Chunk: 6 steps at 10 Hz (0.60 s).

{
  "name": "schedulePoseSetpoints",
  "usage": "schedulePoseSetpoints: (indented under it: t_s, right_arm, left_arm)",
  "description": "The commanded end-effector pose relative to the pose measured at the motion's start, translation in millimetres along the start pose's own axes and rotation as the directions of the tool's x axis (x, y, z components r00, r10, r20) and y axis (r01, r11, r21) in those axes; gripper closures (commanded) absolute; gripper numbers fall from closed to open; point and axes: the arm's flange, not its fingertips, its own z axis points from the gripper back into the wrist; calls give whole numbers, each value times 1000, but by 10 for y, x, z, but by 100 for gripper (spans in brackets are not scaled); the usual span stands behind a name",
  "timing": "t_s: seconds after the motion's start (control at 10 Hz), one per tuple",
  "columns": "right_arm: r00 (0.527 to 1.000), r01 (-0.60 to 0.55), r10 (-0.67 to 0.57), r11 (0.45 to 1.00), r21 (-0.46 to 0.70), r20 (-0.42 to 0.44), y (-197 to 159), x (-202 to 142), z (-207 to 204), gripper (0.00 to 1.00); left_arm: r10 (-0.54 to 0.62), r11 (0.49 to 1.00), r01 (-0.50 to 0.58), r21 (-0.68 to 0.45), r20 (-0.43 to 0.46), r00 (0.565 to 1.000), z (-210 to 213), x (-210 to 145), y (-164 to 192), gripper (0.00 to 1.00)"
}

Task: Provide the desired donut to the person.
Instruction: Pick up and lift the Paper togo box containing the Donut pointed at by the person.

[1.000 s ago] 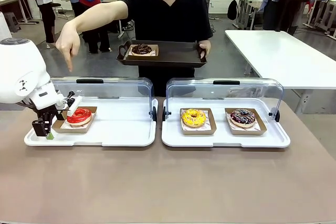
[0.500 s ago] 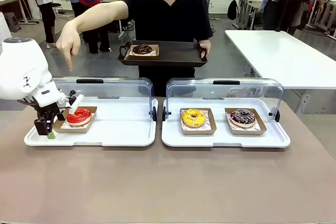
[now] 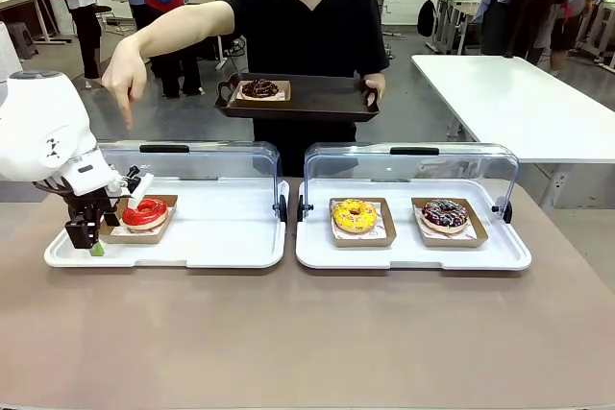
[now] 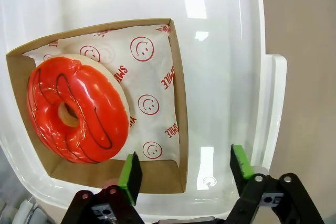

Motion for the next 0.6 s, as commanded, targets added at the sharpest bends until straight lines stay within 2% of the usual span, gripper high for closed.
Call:
schedulePoseSetpoints:
  t_s: [0.0, 0.1, 0.3, 0.4, 0.5]
  right_arm:
    - [1000, -6, 6, 1000, 12, 22, 7, 2, -8, 0]
    - [1000, -6, 6, 1000, 12, 22, 7, 2, -8, 0]
    - [1000, -6, 6, 1000, 12, 22, 7, 2, -8, 0]
    - [1000, -6, 6, 1000, 12, 22, 7, 2, -8, 0]
    - [1000, -6, 6, 1000, 12, 22, 7, 2, -8, 0]
  left_arm:
    - [-10, 1000, 10, 7, 5, 1000, 6, -27, 62, 88]
    - [-10, 1000, 10, 9, 5, 1000, 7, -32, 54, 100]
    - [-11, 1000, 10, 14, 7, 1000, 20, -33, 66, 100]
    - [-10, 1000, 10, 15, 7, 1000, 23, -35, 62, 83]
    - [-10, 1000, 10, 15, 7, 1000, 22, -39, 56, 93]
